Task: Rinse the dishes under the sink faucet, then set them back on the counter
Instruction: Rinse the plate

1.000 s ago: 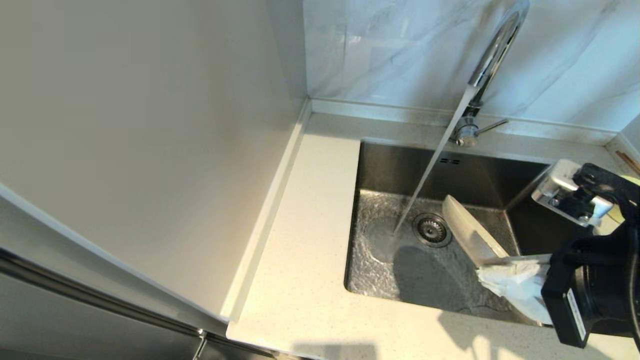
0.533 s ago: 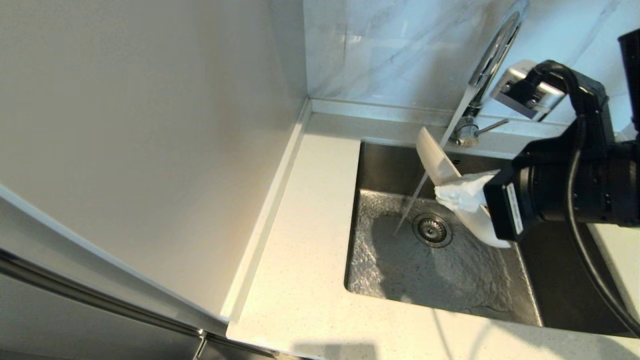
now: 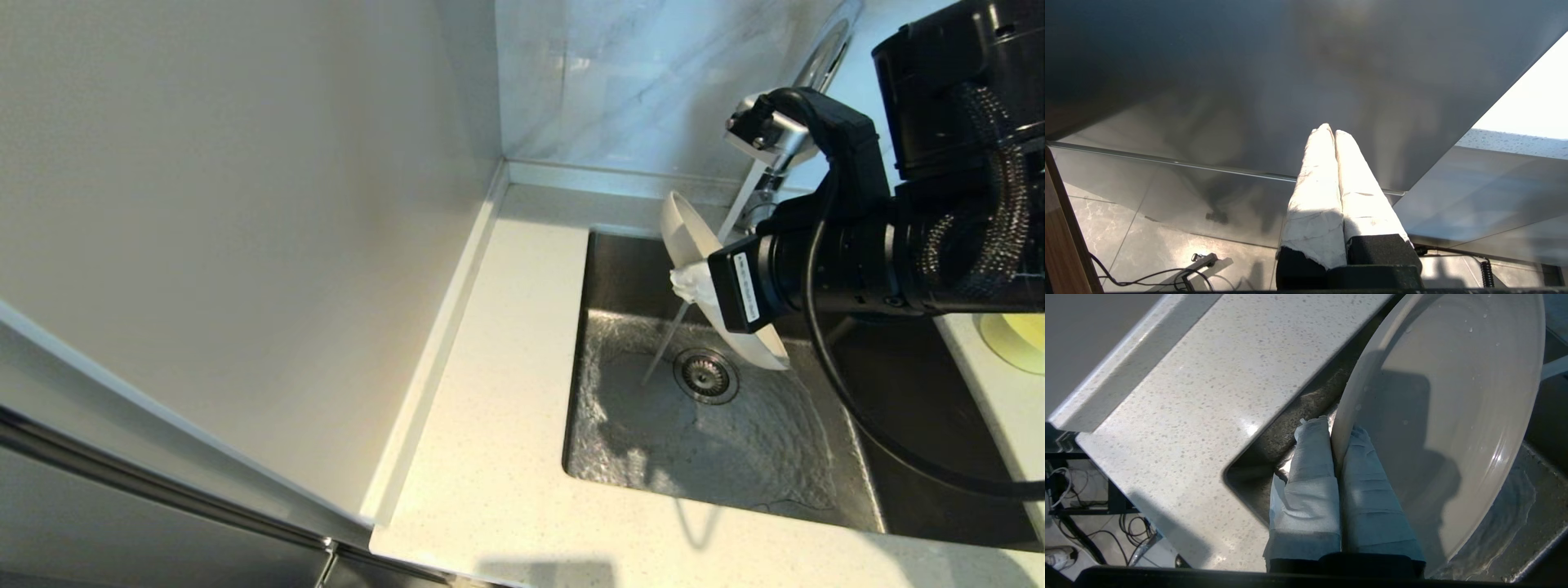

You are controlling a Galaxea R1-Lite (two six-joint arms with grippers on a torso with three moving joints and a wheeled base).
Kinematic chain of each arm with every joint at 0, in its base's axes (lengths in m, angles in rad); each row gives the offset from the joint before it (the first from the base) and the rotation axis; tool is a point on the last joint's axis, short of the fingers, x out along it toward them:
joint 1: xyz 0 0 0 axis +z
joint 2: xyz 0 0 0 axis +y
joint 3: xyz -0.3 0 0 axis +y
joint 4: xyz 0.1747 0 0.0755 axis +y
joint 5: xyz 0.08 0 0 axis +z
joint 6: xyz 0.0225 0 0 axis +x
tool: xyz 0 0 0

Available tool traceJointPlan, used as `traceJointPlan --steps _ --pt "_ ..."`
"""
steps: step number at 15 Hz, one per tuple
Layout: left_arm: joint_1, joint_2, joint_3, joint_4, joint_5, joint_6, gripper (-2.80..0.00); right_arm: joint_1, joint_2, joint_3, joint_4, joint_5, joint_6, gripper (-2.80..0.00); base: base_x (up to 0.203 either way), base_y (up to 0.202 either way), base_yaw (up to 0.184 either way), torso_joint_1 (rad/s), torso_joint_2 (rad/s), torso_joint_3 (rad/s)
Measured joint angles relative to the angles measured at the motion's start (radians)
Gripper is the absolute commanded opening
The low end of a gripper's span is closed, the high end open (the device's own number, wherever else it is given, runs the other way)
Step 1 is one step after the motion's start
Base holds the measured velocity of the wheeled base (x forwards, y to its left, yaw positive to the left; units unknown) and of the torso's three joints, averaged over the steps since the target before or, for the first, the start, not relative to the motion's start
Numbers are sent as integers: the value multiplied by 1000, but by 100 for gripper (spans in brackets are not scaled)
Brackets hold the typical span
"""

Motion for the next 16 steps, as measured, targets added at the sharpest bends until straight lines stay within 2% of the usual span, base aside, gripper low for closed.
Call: traceJointPlan --steps 9,13,16 --pt "0 0 0 0 0 0 -280 -147 63 1 2 1 38 -280 0 0 0 0 0 0" --pt "0 0 0 0 0 0 -280 -208 60 1 35 4 137 -280 0 0 0 0 0 0" --pt "0 0 0 0 -1 0 -280 -267 51 -7 83 36 253 -280 0 0 0 0 0 0"
